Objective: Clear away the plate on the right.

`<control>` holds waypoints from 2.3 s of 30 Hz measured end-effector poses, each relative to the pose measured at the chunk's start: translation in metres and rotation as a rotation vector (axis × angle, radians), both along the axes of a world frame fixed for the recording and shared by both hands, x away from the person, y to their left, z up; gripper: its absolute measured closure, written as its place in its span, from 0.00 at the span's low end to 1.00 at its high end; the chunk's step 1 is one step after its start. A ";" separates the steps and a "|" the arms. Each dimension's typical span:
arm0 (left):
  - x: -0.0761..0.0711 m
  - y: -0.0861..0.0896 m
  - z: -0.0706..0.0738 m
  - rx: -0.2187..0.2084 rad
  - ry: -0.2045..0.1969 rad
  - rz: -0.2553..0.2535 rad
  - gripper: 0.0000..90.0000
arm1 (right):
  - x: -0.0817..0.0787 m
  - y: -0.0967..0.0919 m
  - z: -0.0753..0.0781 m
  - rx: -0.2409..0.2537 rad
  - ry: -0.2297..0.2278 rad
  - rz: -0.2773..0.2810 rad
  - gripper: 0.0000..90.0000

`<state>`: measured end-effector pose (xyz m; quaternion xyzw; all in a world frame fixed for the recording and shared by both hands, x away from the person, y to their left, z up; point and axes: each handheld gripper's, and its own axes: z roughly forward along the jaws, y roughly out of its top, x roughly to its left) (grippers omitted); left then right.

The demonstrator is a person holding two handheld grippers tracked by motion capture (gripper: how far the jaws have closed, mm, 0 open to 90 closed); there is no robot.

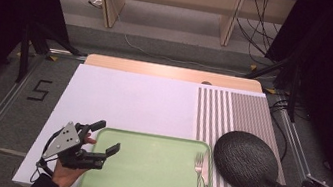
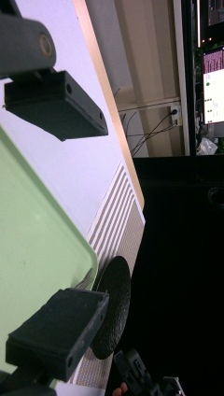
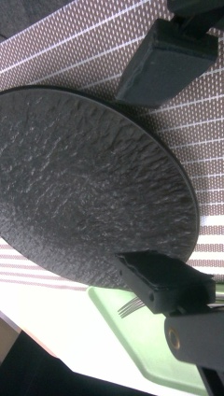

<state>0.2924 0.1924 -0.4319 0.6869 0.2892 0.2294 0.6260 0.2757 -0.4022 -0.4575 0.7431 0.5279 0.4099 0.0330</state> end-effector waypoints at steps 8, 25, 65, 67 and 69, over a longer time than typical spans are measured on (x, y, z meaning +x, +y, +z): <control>0.000 0.001 0.000 -0.004 -0.001 0.001 0.18 | 0.000 -0.005 -0.006 0.054 0.017 -0.012 0.23; 0.000 0.000 0.000 -0.002 -0.001 0.004 0.18 | 0.000 -0.005 -0.019 0.180 0.056 -0.045 0.26; 0.000 0.000 -0.001 0.002 0.001 0.005 0.18 | -0.002 0.006 -0.050 0.535 0.039 -0.261 0.52; 0.001 0.000 -0.001 0.001 0.003 0.004 0.18 | -0.002 0.007 -0.051 0.543 0.031 -0.269 0.53; 0.000 0.000 -0.001 0.001 0.001 0.004 0.18 | -0.002 0.006 -0.052 0.555 0.039 -0.278 0.55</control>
